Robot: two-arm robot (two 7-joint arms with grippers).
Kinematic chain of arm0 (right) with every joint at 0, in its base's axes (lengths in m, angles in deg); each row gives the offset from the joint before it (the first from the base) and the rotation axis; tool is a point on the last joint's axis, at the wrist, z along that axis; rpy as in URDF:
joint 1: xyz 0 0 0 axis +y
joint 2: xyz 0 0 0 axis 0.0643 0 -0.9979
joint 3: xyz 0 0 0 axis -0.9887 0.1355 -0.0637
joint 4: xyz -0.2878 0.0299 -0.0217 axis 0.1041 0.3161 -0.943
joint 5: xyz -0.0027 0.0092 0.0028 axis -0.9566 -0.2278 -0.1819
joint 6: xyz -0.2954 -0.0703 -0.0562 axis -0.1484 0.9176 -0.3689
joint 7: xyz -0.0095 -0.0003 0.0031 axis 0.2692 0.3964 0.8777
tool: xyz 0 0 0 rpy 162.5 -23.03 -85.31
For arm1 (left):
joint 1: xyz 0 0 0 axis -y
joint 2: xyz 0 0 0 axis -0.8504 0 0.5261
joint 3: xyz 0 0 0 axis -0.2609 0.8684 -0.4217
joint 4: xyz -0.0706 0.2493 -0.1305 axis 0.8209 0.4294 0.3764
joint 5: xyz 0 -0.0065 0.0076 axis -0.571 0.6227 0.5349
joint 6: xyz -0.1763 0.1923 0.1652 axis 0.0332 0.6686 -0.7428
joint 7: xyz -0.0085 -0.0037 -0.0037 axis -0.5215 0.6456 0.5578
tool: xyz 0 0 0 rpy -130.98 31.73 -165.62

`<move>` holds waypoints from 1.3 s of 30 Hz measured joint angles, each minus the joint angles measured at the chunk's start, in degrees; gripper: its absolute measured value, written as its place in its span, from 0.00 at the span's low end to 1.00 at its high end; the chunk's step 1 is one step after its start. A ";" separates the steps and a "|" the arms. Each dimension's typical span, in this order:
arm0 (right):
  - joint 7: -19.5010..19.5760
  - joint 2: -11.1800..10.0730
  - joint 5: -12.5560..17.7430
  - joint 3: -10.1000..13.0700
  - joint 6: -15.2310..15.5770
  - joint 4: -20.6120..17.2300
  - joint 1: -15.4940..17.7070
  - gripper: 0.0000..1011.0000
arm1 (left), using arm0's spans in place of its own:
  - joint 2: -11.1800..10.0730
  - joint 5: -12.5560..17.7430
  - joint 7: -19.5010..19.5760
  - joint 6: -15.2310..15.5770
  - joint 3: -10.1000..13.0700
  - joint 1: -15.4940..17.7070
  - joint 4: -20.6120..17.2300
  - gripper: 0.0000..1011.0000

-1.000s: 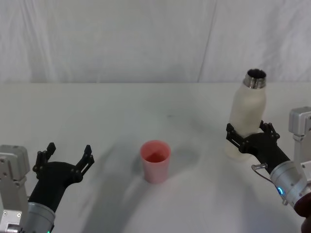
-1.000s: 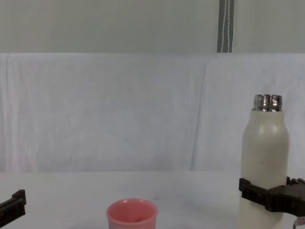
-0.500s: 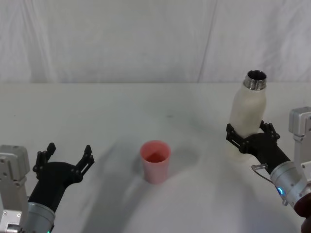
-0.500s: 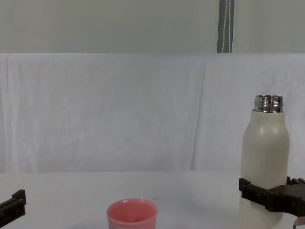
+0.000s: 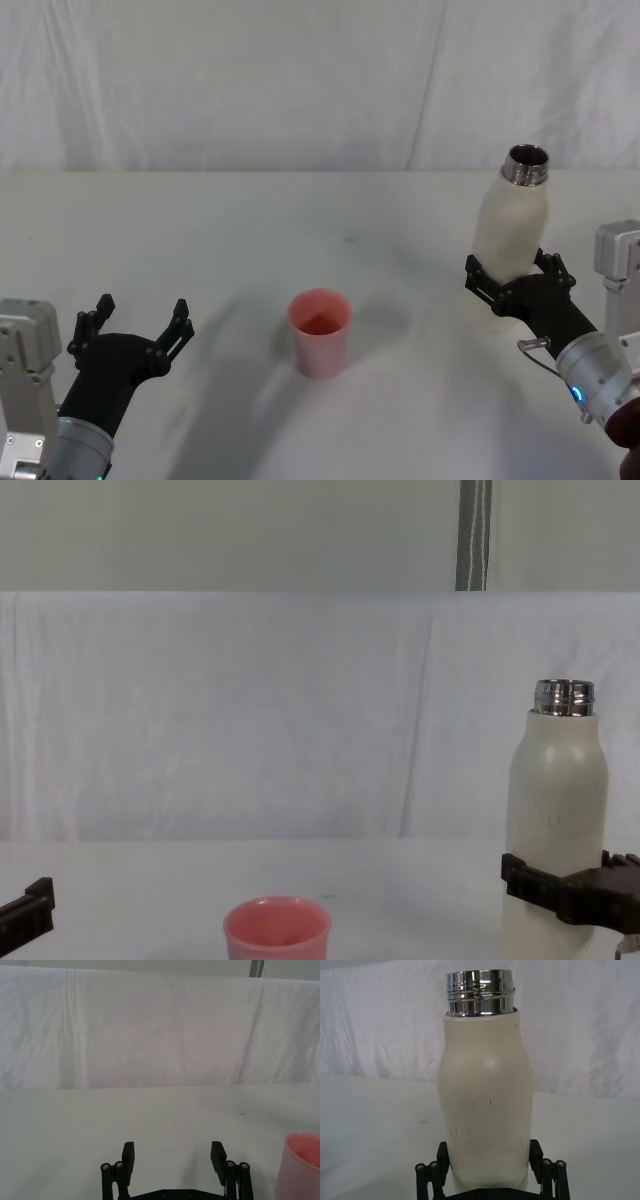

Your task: Grasp the thermos with one hand and pour water into the cup lid.

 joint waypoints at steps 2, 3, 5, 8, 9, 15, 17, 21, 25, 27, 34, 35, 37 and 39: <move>0.00 0.00 0.00 -0.01 0.05 0.00 0.10 0.99 | 0.00 0.00 0.00 0.00 0.00 0.00 0.00 0.99; 0.00 0.01 -0.01 -0.02 0.13 -0.06 0.28 0.99 | 0.00 0.00 0.00 0.00 0.00 0.00 0.00 0.99; 0.01 -0.03 -0.04 -0.03 0.28 -0.13 0.55 0.99 | 0.00 0.00 0.00 0.00 0.00 0.00 0.00 0.99; 0.03 -0.11 -0.11 -0.03 0.47 -0.23 0.82 0.99 | 0.00 0.00 0.00 0.00 0.00 0.00 0.00 0.99; 0.04 -0.19 -0.14 0.00 0.56 -0.28 0.98 0.99 | 0.00 0.00 0.00 0.00 0.00 0.00 0.00 0.99; 0.04 -0.44 -0.28 0.08 0.89 -0.45 1.55 0.99 | 0.00 0.00 0.00 0.00 0.00 0.00 0.00 0.99; 0.00 -0.50 -0.33 0.04 0.93 -0.50 1.67 0.99 | 0.00 0.00 0.00 0.00 0.00 0.00 0.00 0.99; -0.19 -0.76 -0.43 -0.06 1.08 -0.83 2.22 0.99 | 0.00 0.00 0.00 0.00 0.00 0.00 0.00 0.99; -0.30 -0.97 -0.44 -0.07 1.21 -1.16 2.74 0.99 | 0.00 0.00 0.00 0.00 0.00 0.00 0.00 0.99; -0.36 -1.14 -0.44 -0.02 1.29 -1.43 3.28 0.99 | 0.00 0.00 0.00 0.00 0.00 0.00 0.00 0.99; -0.23 -1.64 -0.28 0.45 1.54 -3.08 5.52 0.99 | 0.00 0.00 0.00 0.00 0.00 0.00 0.00 0.99; -0.19 -1.67 -0.24 0.54 1.55 -3.43 5.85 0.99 | 0.00 0.00 0.00 0.00 0.00 0.00 0.00 0.99; -0.04 -1.78 -0.19 0.73 1.54 -4.63 6.89 0.99 | 0.00 0.00 0.00 0.00 0.00 0.00 0.00 0.99; 0.09 -1.87 -0.18 0.82 1.49 -5.47 7.61 0.99 | 0.00 0.00 0.00 0.00 0.00 0.00 0.00 0.99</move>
